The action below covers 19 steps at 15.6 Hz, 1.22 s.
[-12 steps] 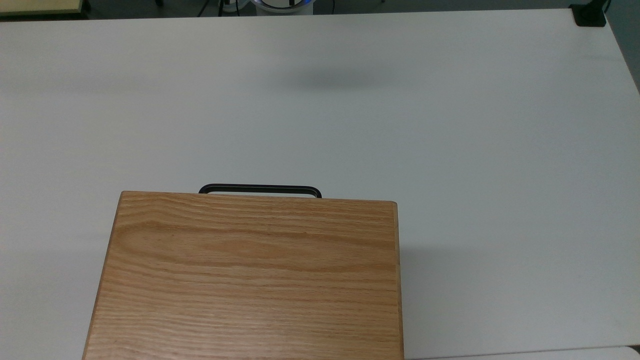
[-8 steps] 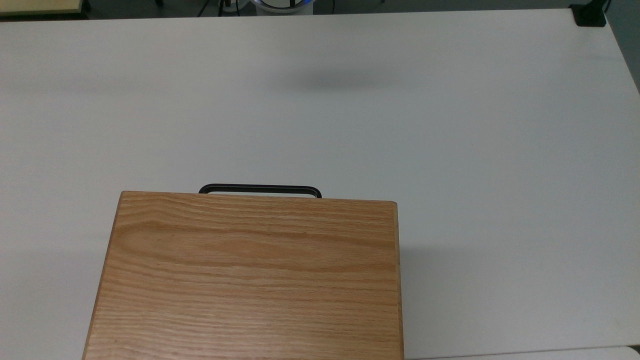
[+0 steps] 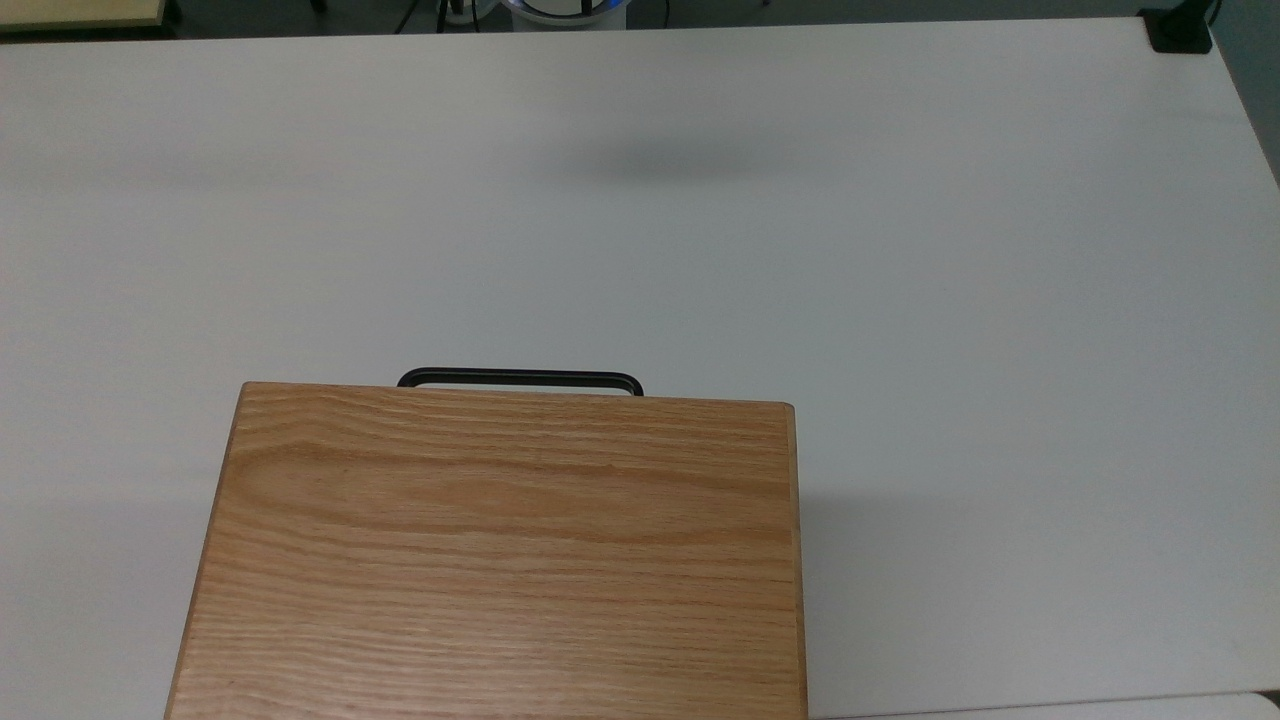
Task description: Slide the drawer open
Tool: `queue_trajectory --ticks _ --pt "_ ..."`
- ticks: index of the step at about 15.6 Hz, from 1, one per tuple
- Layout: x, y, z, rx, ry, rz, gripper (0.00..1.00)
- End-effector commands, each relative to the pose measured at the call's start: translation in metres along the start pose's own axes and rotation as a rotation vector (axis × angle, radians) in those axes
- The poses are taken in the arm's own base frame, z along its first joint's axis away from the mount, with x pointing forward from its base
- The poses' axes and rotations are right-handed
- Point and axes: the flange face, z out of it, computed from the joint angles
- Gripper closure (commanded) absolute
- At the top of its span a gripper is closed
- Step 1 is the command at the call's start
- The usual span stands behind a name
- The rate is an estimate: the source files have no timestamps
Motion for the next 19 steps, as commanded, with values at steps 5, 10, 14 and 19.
queue_trajectory --ticks 5,10,14,19 --pt "0.004 0.0 0.004 -0.009 0.018 0.034 0.0" --pt "0.021 0.0 0.009 0.0 0.091 0.163 0.0" --pt "0.052 0.007 0.008 0.092 0.271 0.668 0.0" --pt "0.082 0.005 0.019 0.229 0.39 1.052 0.02"
